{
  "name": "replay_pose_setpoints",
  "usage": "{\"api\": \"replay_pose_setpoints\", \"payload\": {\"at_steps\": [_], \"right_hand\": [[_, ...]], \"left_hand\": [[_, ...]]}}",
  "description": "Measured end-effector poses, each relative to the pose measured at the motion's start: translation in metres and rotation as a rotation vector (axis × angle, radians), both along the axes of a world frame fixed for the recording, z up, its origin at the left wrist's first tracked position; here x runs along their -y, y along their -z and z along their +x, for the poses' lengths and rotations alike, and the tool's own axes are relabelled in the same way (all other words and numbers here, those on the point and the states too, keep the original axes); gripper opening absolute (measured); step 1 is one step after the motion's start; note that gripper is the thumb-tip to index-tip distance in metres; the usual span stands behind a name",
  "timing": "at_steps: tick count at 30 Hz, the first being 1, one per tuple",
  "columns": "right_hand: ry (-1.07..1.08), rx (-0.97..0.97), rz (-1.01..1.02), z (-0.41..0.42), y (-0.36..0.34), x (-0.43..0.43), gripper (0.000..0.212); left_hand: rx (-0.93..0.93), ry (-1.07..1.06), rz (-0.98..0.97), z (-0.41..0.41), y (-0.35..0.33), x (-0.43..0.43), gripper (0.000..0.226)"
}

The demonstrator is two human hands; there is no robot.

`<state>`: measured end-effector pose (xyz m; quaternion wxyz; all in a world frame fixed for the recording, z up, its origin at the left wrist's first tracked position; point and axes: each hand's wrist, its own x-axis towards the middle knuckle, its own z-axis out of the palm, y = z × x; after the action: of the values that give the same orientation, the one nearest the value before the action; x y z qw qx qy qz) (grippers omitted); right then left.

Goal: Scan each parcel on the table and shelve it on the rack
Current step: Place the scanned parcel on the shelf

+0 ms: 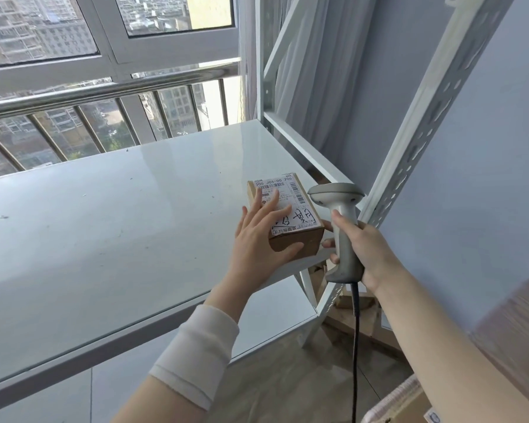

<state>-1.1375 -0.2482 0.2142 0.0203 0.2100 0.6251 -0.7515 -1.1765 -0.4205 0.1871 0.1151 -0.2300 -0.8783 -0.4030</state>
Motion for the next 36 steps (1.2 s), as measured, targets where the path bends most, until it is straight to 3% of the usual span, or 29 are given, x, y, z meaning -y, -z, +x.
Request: {"api": "replay_pose_setpoints", "payload": {"at_steps": [5,13,17,36], "right_hand": [[0.037,-0.028,-0.013,0.0,-0.001,-0.001,0.019],[0.061,-0.026,-0.053,0.001,0.003,-0.008,0.027],[0.04,-0.003,-0.07,0.0,0.005,-0.014,0.035],[-0.064,-0.004,-0.141,-0.017,0.018,-0.027,0.034]], "left_hand": [[-0.039,-0.055,-0.031,-0.015,0.007,-0.005,0.054],[-0.056,-0.097,-0.166,-0.055,0.003,-0.016,0.055],[-0.021,-0.125,-0.147,-0.076,0.003,-0.02,0.054],[-0.023,-0.156,-0.145,-0.136,0.002,-0.029,0.052]]}}
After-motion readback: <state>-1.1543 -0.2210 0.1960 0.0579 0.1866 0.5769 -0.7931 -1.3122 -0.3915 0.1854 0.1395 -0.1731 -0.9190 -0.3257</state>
